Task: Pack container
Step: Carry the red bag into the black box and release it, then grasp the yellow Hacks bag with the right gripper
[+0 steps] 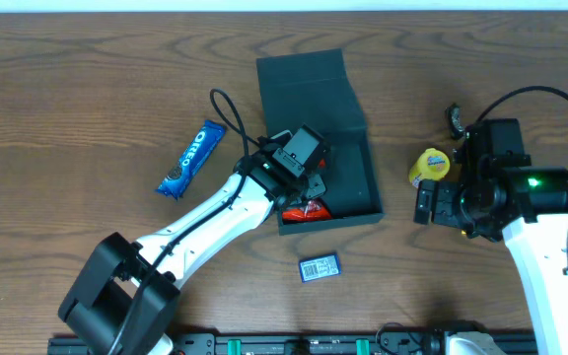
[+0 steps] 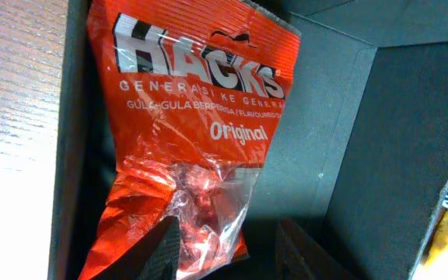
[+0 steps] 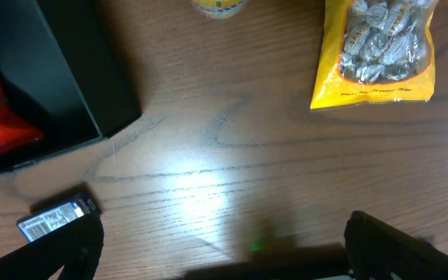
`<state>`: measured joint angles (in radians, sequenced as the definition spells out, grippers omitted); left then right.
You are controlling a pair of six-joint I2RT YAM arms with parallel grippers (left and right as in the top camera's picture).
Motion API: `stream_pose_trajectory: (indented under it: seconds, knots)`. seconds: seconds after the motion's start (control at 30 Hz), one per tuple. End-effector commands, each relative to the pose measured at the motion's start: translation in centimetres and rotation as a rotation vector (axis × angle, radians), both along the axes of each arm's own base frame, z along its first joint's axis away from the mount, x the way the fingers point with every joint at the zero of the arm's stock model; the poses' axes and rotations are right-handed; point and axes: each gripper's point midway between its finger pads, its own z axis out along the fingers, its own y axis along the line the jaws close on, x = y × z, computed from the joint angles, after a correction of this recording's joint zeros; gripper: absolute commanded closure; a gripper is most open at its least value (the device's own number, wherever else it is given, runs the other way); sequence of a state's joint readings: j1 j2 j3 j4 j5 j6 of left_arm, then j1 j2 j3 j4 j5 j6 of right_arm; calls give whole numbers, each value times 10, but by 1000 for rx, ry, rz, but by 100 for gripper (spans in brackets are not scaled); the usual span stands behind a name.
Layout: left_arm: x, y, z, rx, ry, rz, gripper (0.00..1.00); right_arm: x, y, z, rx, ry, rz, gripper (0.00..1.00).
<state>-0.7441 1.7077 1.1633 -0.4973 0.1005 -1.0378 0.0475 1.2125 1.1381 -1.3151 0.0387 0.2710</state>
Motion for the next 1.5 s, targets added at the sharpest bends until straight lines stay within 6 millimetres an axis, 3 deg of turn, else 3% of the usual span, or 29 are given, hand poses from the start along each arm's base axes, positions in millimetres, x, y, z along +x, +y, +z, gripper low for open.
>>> stream_pose_trajectory:
  seconds: [0.0, 0.17, 0.23, 0.3, 0.33, 0.4, 0.6, 0.83, 0.9, 1.03, 1.17, 1.27, 1.47]
  knots:
    - [14, -12, 38, -35, -104, -81, 59, 3, -3, 6, -14, -23, -18, 1]
    - [27, 2, 110, 40, -300, -173, 48, 4, -15, 15, -17, -36, -69, 1]
    - [26, 12, 135, 96, -365, -232, 31, 5, -25, 21, -38, -45, -99, 1]
    - [19, 24, 155, 151, -411, -304, 7, 6, -31, 28, -41, -60, -128, 1]
    - [16, 31, 162, 178, -425, -332, 2, 7, -34, 31, -41, -68, -141, 1]
    - [7, 49, 172, 245, -434, -350, 5, 7, -43, 33, -45, -76, -177, 1]
    - [-23, 108, 177, 383, -355, -331, 5, -15, -88, 31, -78, -26, -382, 1]
    - [-36, 140, 169, 439, -257, -303, 5, -29, -133, 32, -97, -47, -585, 1]
    - [-36, 142, 168, 441, -251, -295, 5, -24, -140, 34, -107, -79, -589, 1]
    - [-34, 143, 168, 441, -251, -290, 5, 5, -154, 42, -173, -182, -415, 1]
    - [-34, 143, 167, 444, -250, -295, 5, 35, -145, 44, -142, -254, -149, 1]
    - [-34, 143, 166, 446, -248, -298, 5, 44, -143, 27, -91, -217, -121, 1]
    - [-36, 144, 162, 462, -228, -316, 5, 53, -149, -32, -9, -29, -102, 1]
